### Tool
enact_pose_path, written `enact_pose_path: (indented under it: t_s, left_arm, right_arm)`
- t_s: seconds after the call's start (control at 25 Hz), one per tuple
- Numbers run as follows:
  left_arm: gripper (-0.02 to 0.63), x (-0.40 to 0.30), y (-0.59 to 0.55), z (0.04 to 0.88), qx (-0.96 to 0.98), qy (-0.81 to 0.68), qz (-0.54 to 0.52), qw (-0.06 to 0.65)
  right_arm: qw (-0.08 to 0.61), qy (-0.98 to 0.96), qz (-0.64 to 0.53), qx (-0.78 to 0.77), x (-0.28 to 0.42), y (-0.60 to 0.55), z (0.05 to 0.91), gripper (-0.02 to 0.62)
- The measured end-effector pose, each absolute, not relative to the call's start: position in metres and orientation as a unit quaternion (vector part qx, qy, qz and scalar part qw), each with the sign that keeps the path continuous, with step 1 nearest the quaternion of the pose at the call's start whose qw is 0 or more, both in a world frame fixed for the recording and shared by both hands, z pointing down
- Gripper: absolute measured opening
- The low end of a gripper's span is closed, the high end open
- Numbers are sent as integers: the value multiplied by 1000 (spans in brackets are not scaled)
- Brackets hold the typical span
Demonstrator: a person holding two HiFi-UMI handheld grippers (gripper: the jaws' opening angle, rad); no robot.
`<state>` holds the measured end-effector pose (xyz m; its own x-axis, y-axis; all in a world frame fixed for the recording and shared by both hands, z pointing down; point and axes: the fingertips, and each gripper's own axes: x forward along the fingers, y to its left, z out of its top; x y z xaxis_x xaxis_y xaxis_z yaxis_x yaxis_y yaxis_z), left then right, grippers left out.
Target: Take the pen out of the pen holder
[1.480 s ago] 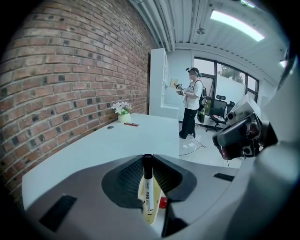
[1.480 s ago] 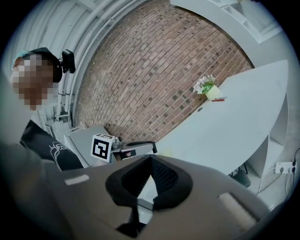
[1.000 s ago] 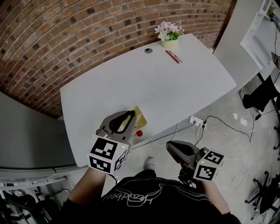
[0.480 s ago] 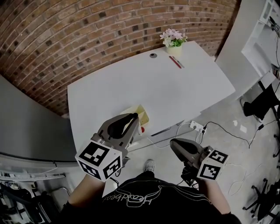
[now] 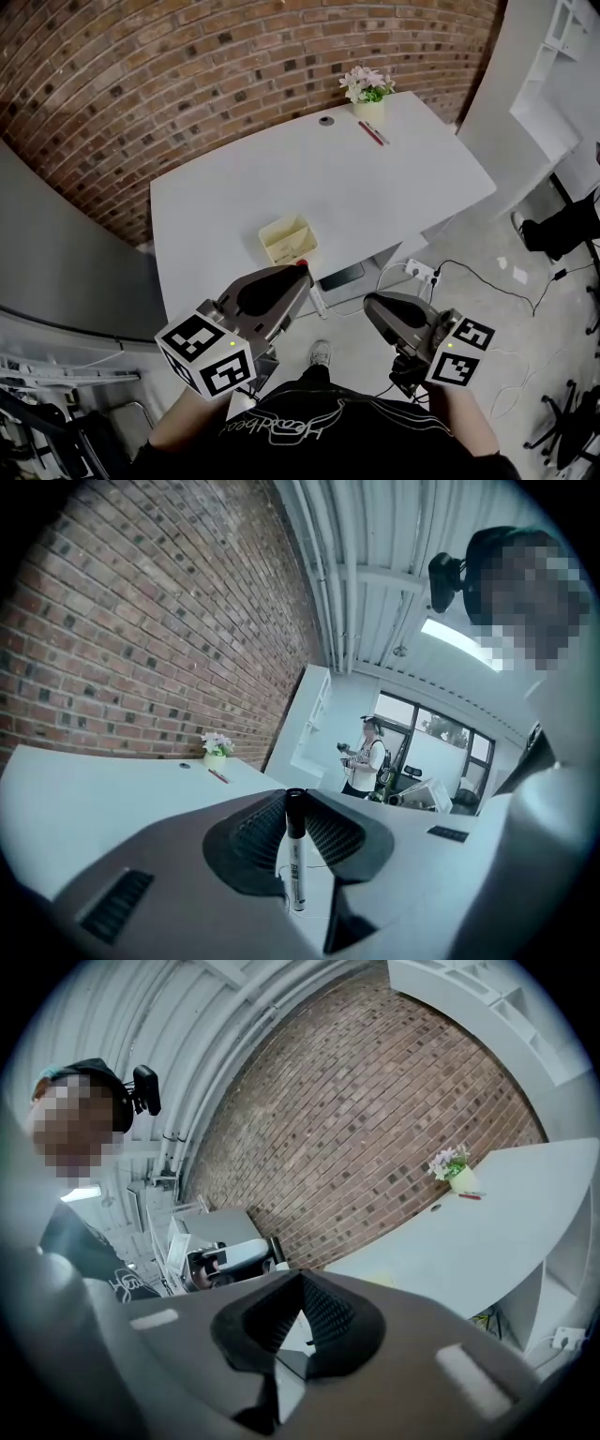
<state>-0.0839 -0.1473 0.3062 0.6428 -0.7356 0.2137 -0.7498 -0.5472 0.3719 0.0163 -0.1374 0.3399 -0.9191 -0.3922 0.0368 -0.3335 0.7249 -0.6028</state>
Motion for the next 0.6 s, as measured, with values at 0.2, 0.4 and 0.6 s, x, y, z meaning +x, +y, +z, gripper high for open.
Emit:
enact_pose_path:
  t_s: [0.2,0.4,0.6]
  left_arm:
    - [69,-71,-118,310,886,-405,21,226]
    - [69,-56,-86,310,892,-394,24,221]
    - [69,-41,-58,312,897,-384,22,216]
  right_arm:
    - [54,931,-300,-199,23,-115,330,3]
    - [59,935,-287,-199,30,-88,321,3]
    - [71,931,-288,-210,42,-65,321,3]
